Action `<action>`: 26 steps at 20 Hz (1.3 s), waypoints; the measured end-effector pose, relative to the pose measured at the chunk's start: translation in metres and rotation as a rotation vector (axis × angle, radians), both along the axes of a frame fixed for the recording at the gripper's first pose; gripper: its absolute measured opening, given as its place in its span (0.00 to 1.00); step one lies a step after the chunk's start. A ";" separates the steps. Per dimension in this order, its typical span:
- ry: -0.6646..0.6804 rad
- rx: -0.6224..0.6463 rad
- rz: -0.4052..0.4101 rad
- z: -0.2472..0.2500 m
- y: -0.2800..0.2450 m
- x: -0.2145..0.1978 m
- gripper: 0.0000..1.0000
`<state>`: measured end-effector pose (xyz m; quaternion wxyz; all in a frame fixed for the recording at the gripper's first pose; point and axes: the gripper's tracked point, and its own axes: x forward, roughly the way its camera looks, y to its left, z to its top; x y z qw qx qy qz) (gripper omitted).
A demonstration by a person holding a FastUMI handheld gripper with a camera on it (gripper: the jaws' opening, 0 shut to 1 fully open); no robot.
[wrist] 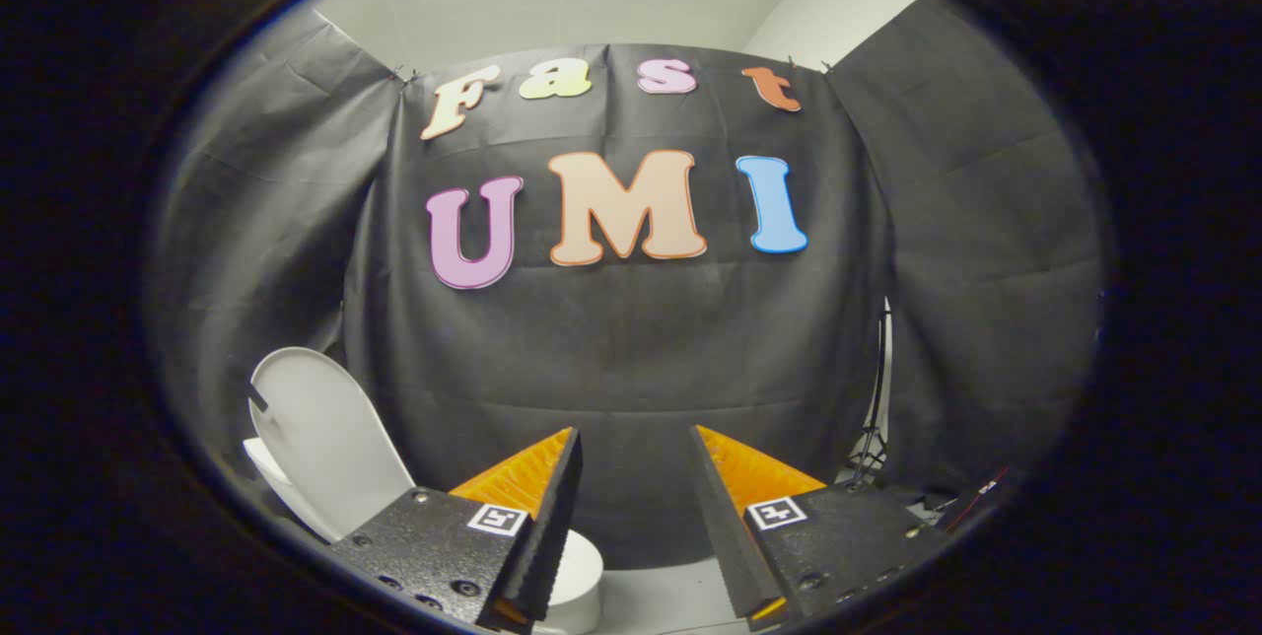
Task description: Open the toilet lid.
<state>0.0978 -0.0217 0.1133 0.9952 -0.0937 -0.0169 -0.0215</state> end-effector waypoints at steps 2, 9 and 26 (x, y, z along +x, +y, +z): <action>0.016 -0.017 -0.010 -0.006 -0.009 -0.004 0.66; 0.043 -0.037 -0.008 -0.026 -0.028 -0.013 0.67; 0.120 0.020 0.047 -0.073 -0.056 -0.030 0.67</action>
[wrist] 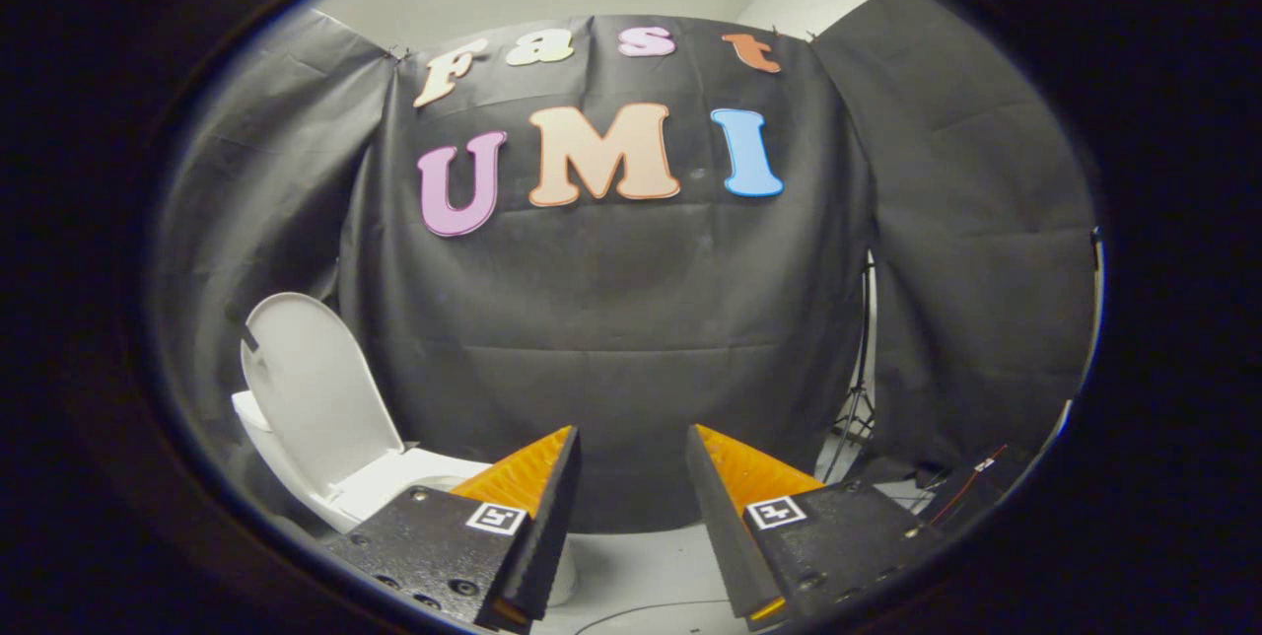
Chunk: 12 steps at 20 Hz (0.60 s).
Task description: Open the toilet lid.
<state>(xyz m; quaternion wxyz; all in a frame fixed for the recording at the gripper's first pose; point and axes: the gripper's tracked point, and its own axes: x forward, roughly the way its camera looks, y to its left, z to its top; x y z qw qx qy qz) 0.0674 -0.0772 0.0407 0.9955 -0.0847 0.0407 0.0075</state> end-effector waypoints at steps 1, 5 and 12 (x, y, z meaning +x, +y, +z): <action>0.008 0.000 0.047 0.001 0.005 -0.001 0.67; -0.006 0.012 0.144 0.015 -0.001 0.007 0.66; -0.108 0.110 0.194 0.042 -0.026 0.026 0.63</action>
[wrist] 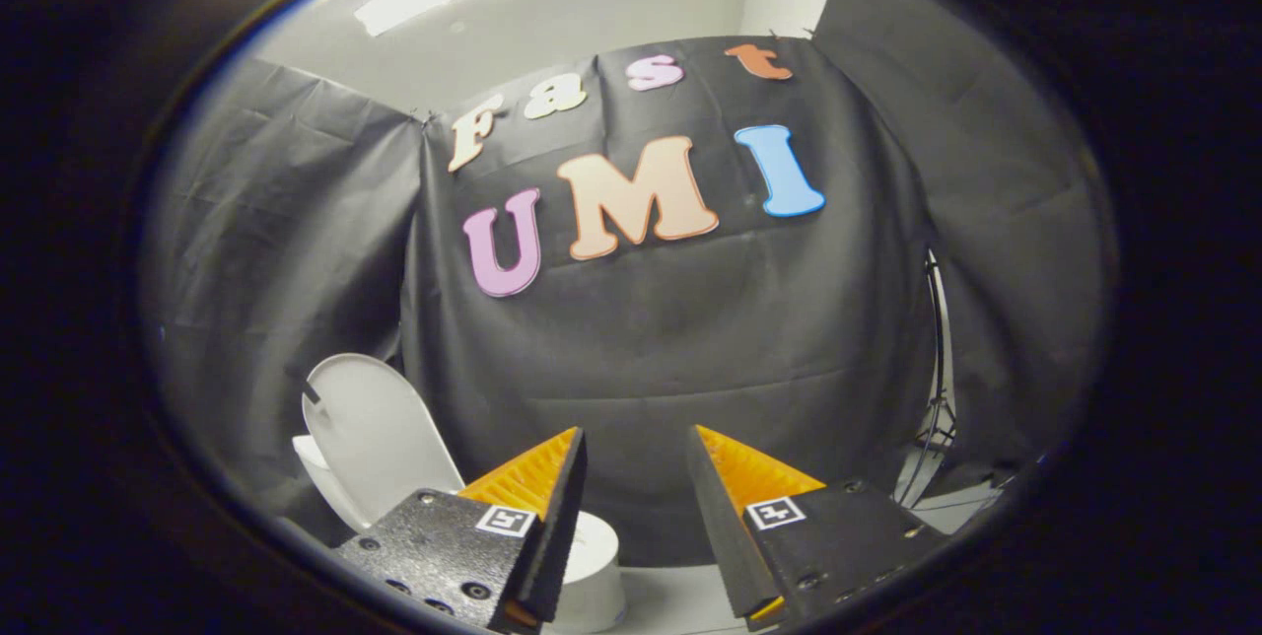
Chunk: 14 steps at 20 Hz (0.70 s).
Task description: Open the toilet lid.
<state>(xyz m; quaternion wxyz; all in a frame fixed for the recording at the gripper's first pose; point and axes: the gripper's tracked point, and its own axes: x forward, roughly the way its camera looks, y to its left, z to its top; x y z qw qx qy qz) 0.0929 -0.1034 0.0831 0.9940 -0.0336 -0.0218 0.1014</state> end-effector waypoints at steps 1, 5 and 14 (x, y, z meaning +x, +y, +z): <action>0.007 -0.005 -0.013 -0.001 -0.005 -0.002 0.63; 0.044 -0.092 -0.075 -0.007 -0.026 -0.021 0.63; 0.133 -0.164 -0.128 -0.029 -0.041 -0.038 0.63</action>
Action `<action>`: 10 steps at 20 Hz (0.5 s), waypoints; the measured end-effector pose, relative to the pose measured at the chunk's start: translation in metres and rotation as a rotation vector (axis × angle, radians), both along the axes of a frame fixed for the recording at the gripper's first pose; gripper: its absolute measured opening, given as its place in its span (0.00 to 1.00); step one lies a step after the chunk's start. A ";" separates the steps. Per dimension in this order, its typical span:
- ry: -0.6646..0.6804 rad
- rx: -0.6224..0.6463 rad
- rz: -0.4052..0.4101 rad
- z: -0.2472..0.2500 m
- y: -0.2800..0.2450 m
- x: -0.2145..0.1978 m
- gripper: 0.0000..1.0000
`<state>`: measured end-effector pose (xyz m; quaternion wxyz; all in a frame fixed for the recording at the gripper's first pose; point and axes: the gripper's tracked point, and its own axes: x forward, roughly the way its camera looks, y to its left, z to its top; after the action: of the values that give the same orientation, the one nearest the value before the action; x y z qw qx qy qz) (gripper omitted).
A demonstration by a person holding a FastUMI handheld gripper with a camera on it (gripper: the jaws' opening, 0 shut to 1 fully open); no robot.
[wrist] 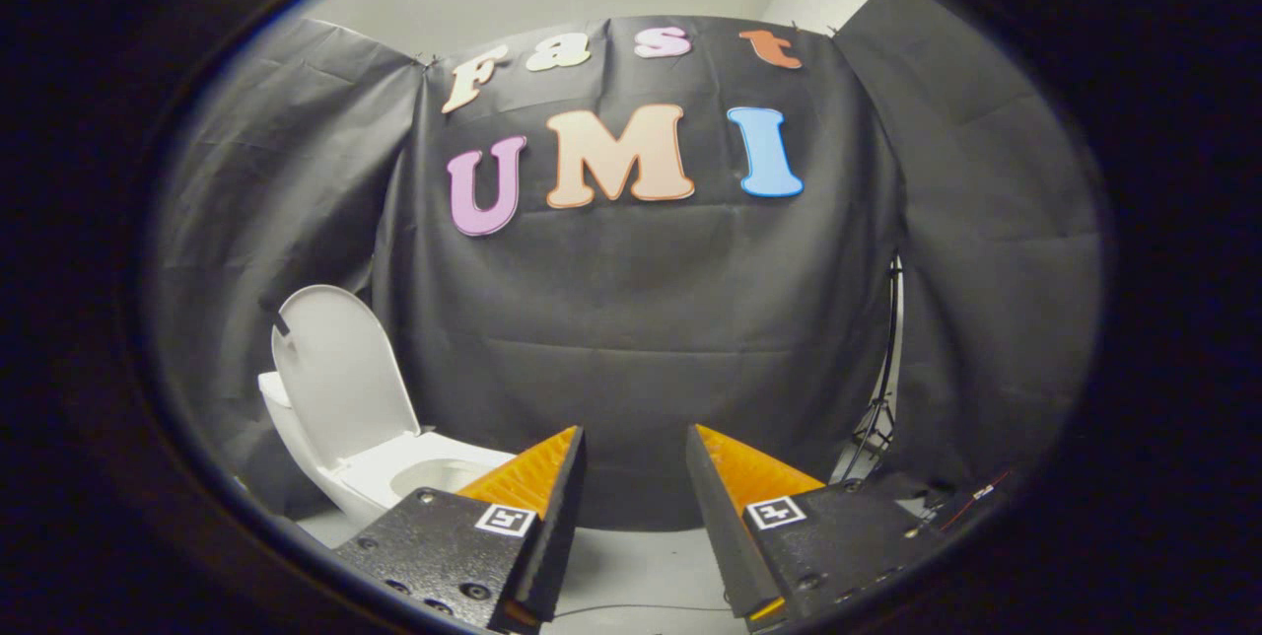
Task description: Open the toilet lid.
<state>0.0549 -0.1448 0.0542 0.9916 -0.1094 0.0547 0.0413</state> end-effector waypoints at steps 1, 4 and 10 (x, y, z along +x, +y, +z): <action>0.014 -0.001 -0.002 -0.003 -0.001 -0.001 0.63; 0.050 -0.010 -0.002 -0.013 -0.003 -0.005 0.63; 0.047 -0.015 0.009 -0.016 -0.003 -0.010 0.63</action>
<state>0.0451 -0.1480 0.0385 0.9890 -0.1160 0.0780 0.0479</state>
